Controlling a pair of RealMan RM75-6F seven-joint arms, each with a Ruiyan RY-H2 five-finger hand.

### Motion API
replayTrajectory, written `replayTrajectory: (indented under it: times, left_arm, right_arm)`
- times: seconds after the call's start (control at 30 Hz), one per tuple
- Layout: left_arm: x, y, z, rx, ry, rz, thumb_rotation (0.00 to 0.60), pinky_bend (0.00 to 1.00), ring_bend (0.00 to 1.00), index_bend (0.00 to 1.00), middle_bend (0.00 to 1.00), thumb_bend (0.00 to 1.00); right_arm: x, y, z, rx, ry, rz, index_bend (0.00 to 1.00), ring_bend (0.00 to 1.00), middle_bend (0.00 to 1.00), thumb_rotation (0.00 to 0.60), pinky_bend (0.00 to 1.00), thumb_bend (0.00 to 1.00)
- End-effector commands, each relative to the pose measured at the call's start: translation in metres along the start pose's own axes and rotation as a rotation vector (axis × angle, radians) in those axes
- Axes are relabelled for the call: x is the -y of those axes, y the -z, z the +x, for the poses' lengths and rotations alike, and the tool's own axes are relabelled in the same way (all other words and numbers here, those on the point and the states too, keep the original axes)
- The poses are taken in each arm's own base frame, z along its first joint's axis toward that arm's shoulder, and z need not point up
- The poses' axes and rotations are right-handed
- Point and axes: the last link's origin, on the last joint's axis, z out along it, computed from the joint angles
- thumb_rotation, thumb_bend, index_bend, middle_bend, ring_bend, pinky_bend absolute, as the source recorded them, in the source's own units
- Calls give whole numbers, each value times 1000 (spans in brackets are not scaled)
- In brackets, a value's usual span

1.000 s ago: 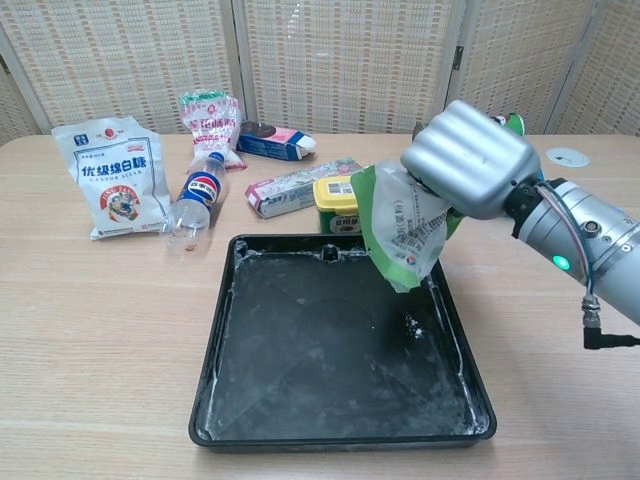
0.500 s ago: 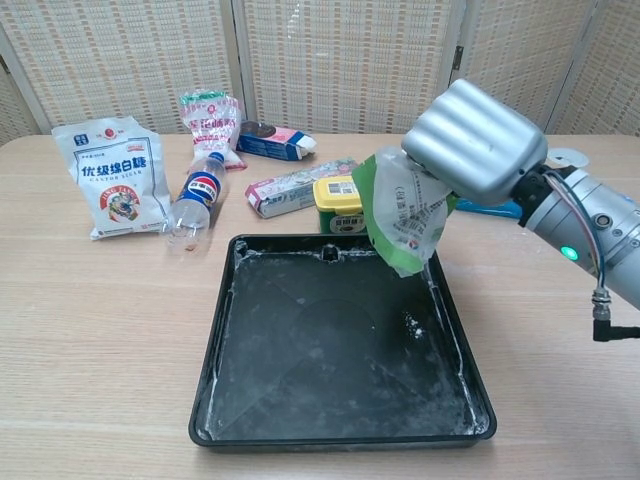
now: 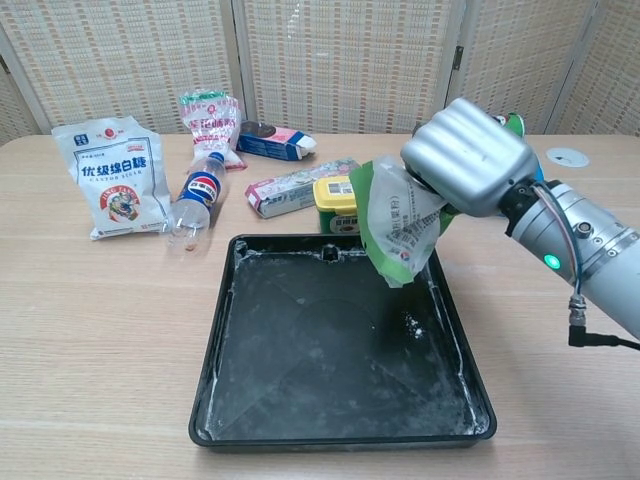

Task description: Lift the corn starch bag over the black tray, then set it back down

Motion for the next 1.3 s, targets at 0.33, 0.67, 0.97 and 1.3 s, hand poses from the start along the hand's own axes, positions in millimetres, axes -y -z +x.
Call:
replayTrajectory:
  times: [0.33, 0.67, 0.97, 1.3]
  left_arm:
    - [0, 0, -1, 0, 1, -1, 600, 22, 148, 207, 128, 438]
    - [0, 0, -1, 2, -1, 0, 600, 22, 156, 207, 128, 438]
    - [0, -1, 0, -1, 1, -2, 600, 22, 156, 209, 128, 438]
    - [-1, -2, 0, 0, 1, -7, 600, 22, 157, 209, 128, 438]
  right_arm:
    - [-2, 3, 1, 46, -89, -16, 589, 979, 792, 600, 873, 522]
    - [-2, 6, -4, 186, -205, -34, 304, 936, 622, 600, 863, 522]
    - [-4, 6, 0, 132, -177, -25, 480, 830, 560, 600, 780, 523]
    - [-6, 6, 3, -91, 49, 70, 505, 713, 577, 600, 755, 523]
